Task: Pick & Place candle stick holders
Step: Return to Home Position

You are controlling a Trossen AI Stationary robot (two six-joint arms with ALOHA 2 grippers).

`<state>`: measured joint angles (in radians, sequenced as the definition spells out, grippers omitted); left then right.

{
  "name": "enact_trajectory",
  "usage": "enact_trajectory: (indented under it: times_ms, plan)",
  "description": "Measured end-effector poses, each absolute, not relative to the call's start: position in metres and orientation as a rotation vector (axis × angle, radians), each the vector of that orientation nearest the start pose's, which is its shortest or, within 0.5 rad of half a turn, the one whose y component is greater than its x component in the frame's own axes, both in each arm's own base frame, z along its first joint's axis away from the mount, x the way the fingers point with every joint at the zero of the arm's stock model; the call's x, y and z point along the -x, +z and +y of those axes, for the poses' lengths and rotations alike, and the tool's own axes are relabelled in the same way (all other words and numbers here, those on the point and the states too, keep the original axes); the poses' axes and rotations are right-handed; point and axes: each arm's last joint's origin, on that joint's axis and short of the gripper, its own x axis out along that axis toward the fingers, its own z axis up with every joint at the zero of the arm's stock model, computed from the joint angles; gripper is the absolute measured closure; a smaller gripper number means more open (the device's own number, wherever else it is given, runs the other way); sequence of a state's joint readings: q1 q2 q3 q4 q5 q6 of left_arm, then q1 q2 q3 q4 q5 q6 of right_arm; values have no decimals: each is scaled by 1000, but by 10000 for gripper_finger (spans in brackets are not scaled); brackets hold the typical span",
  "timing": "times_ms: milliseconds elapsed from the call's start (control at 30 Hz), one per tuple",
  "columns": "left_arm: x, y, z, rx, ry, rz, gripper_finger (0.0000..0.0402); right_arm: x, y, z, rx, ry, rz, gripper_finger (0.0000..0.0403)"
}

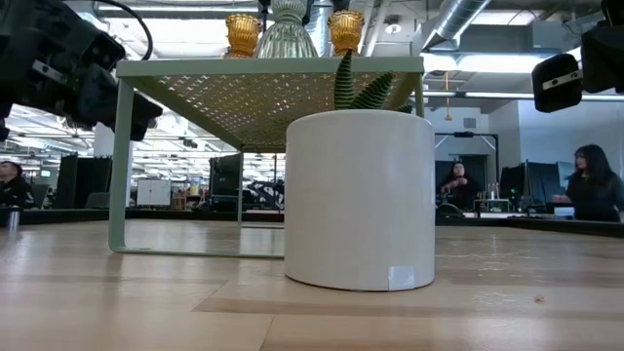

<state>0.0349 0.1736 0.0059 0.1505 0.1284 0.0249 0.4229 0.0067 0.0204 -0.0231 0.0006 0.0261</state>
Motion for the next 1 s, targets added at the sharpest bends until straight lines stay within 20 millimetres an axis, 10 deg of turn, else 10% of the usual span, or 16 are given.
enact_trajectory:
  times_ms: [1000]
  plan:
    - [-111, 162, 0, -6, -95, 58, 394, -88, 168, 40, -58, 422, 23, 403]
